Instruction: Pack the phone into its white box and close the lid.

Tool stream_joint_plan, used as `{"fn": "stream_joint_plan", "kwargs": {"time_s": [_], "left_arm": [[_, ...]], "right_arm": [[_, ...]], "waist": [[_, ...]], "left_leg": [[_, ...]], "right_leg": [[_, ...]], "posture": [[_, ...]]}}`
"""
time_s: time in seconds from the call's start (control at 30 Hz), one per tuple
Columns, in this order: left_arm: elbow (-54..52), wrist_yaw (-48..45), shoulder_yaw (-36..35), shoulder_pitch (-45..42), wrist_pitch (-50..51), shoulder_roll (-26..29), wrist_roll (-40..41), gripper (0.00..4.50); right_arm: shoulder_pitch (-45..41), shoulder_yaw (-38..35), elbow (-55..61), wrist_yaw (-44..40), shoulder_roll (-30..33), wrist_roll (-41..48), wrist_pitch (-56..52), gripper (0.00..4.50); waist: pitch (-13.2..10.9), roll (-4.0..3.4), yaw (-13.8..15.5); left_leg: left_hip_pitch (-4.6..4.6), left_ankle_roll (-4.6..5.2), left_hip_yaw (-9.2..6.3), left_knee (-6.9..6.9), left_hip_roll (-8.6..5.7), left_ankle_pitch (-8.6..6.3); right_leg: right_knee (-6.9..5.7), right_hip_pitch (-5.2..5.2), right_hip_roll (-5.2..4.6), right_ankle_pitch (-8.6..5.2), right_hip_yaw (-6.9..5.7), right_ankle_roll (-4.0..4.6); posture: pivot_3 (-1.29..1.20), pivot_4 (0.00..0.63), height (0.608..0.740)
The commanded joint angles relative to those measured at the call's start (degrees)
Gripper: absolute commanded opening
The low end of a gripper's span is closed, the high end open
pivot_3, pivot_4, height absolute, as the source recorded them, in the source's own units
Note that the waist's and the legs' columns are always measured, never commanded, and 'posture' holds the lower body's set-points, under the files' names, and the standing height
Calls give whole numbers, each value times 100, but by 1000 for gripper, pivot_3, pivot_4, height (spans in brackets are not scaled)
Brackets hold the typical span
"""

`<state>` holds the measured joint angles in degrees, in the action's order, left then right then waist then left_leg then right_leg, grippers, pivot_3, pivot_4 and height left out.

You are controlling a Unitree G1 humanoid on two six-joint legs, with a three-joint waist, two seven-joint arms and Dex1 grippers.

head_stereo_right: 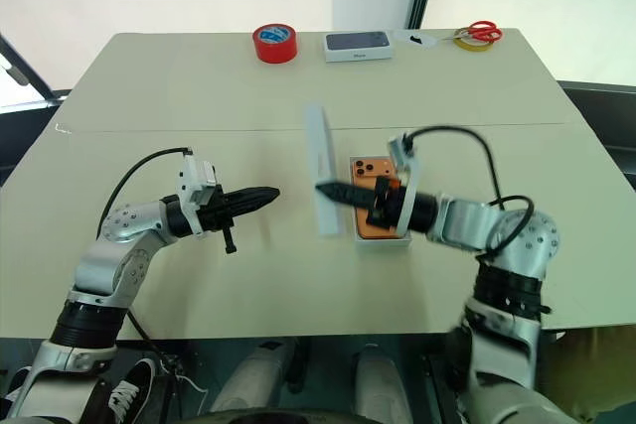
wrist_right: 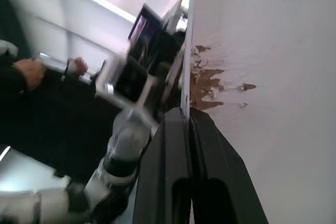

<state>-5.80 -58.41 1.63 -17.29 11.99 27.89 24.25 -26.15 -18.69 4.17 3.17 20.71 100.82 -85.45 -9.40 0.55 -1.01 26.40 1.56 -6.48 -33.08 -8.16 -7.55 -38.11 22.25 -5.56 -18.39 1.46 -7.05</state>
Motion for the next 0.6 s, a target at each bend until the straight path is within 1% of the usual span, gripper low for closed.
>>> {"fn": "stream_joint_plan", "kwargs": {"time_s": [0.03, 0.1, 0.13, 0.23, 0.4, 0.5, 0.6], "left_arm": [[-345, 101, 156, 63, -151, -133, -53, 29], [-347, 131, 218, 68, -144, -192, -81, 29], [-324, 145, 274, 61, -158, -227, -114, 29], [-306, 140, 434, 55, -243, -313, -208, 29], [-77, 241, 623, -48, -413, -479, -433, 29], [107, 263, 691, -50, -511, -549, -521, 29], [280, 305, 754, -79, -579, -689, -584, 29]], "right_arm": [[115, 643, 305, 424, 363, 1217, 913, 0], [116, 890, 192, 342, 496, 1218, 1016, 0], [54, 963, 47, 452, 494, 1217, 1121, 0], [-185, 1048, -372, 513, 477, 1217, 1236, 0], [-306, 1341, -840, 696, 627, 1217, 1277, 0], [-267, 1544, -883, 786, 898, 1088, 1266, 0], [-255, 1611, -1023, 725, 1002, 1006, 1362, 0]], "waist": [[0, -1, -26], [1, 0, -29], [1, 0, -27], [2, -1, -9], [2, -1, 34], [2, 0, 28], [4, 0, 28]], "left_leg": [[0, 0, 1, -1, 1, 0], [-1, 1, 1, 0, 3, 0], [-1, 2, 0, 0, 6, 0], [-1, 2, 0, 0, 9, 1], [1, 2, 0, -3, 8, 1], [2, 2, 0, -4, 7, 1], [1, 3, 0, -3, 7, 1]], "right_leg": [[1, -2, 0, -2, 1, 4], [2, -1, 2, -11, 1, 19], [2, -1, 5, -11, 0, 18], [3, 1, 9, -7, 0, 11], [7, -1, 8, -2, -1, 2], [8, -2, 7, -2, -1, 2], [8, -2, 7, -2, -1, 2]], "posture": [[0, 150, 740], [0, 150, 740], [0, 150, 740], [0, 150, 740], [0, 150, 740], [0, 150, 740], [0, 150, 740]]}}
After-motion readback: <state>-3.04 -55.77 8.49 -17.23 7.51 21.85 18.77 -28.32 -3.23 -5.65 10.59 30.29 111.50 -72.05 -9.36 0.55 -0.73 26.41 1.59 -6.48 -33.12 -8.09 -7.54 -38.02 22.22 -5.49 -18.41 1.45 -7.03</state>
